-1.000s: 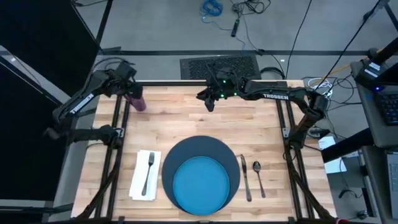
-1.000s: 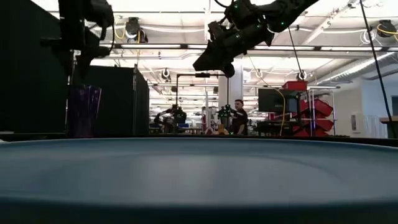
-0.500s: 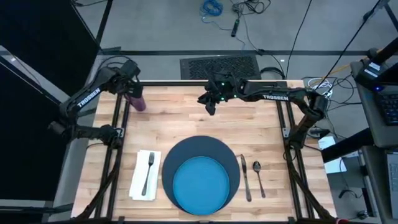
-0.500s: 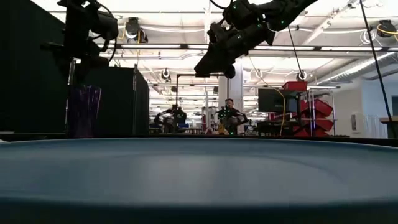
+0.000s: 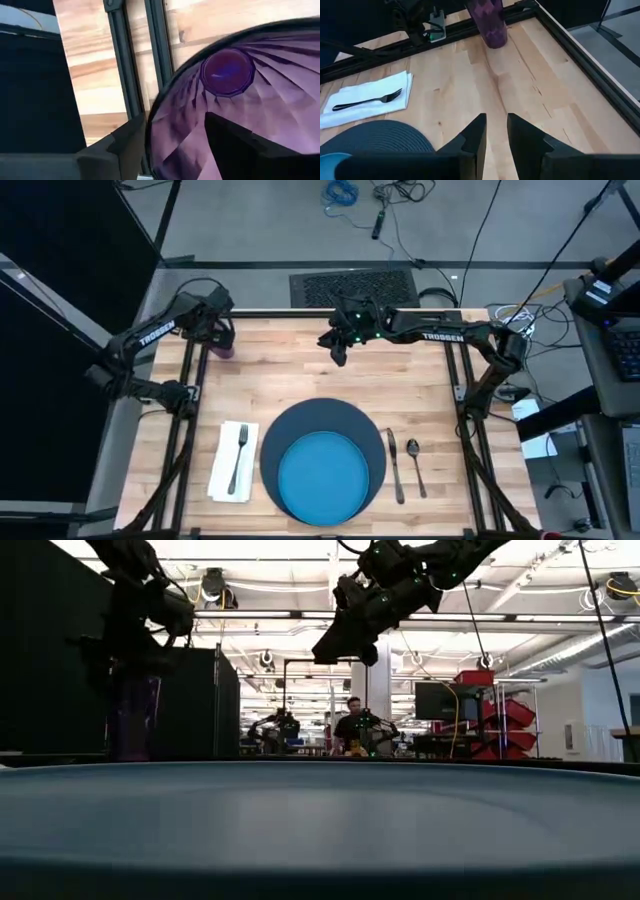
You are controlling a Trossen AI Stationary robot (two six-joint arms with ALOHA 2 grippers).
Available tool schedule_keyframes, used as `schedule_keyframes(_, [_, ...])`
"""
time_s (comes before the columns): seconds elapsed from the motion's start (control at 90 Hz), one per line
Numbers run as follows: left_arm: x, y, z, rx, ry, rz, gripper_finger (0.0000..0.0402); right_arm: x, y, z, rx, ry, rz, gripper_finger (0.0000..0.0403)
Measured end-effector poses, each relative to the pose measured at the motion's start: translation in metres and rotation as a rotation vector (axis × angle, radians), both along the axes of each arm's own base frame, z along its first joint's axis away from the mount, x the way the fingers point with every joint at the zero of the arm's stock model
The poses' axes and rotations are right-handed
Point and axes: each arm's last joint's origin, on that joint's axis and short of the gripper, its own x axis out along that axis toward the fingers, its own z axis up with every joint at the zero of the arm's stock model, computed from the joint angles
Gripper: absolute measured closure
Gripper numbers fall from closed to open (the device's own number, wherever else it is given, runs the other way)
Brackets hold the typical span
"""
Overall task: Set table place
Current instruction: Put the cup on the top right side of the table mat
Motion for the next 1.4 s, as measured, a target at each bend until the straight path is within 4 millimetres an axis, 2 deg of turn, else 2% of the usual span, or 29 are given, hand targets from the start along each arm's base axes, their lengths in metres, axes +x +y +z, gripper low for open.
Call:
schedule_keyframes(0.089, [0.000, -0.002, 0.001, -0.005, 0.004, -0.030, 0.0253, 0.000, 0.000, 0.000, -0.002, 0.000, 0.000, 0.0339])
schedule_keyframes(0.233, [-0.001, -0.005, 0.005, 0.007, -0.034, -0.048, 0.0366, 0.000, 0.000, 0.001, -0.009, -0.006, -0.002, 0.0339])
schedule_keyframes(0.278, [0.000, -0.005, 0.008, 0.010, -0.060, -0.064, 0.0385, 0.000, -0.001, 0.001, -0.010, -0.010, -0.002, 0.0339])
schedule_keyframes(0.444, [-0.002, -0.011, 0.013, 0.000, -0.123, -0.122, 0.0399, 0.001, -0.001, 0.002, -0.014, -0.018, -0.003, 0.0339])
schedule_keyframes(0.633, [0.005, -0.011, 0.019, 0.005, -0.348, -0.184, 0.0401, 0.001, -0.001, 0.002, -0.016, -0.022, -0.003, 0.0339])
schedule_keyframes(0.744, [0.024, -0.004, 0.028, 0.039, -0.673, -0.295, 0.0401, 0.000, -0.001, 0.002, -0.013, -0.016, -0.005, 0.0339])
schedule_keyframes(0.856, [0.045, 0.000, 0.032, 0.012, -0.833, -0.321, 0.0401, -0.007, -0.004, 0.001, 0.002, 0.033, -0.013, 0.0339])
schedule_keyframes(1.0, [0.077, -0.001, 0.037, -0.081, -0.820, -0.361, 0.0401, -0.027, -0.009, 0.012, -0.002, 0.096, -0.035, 0.0339])
schedule_keyframes(1.178, [0.131, -0.005, 0.061, -0.166, -0.791, -0.510, 0.0401, -0.053, -0.012, 0.034, 0.001, 0.099, -0.076, 0.0339])
schedule_keyframes(1.278, [0.155, -0.006, 0.072, -0.181, -0.689, -0.573, 0.0401, -0.063, -0.007, 0.043, 0.005, 0.108, -0.080, 0.0339])
schedule_keyframes(1.4, [0.177, 0.000, 0.071, -0.189, -0.557, -0.604, 0.0401, -0.074, 0.000, 0.053, 0.004, 0.116, -0.085, 0.0339])
